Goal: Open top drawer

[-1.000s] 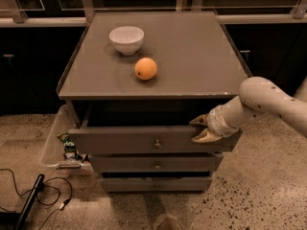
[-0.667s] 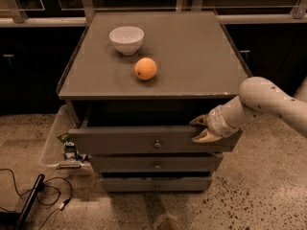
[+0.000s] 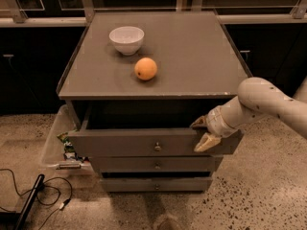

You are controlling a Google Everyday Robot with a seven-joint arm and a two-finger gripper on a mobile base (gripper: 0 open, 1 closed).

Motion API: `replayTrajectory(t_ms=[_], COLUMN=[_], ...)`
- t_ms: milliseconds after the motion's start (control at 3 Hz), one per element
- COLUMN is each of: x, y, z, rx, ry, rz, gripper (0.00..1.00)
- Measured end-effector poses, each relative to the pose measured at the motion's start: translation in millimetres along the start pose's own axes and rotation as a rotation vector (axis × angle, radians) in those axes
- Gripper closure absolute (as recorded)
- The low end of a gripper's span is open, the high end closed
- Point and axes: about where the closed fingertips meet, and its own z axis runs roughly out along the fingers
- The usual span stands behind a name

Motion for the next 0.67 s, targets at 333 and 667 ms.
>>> replayTrajectory(t_ms=[333,667], x=[-2.1,-10.8], y=[12.2,32.4], z=[-2.9,-21.6], rx=[-0.004,0.024], ry=[0.010,0.032], rz=[0.002,0.000], gripper=[0.55,0.78])
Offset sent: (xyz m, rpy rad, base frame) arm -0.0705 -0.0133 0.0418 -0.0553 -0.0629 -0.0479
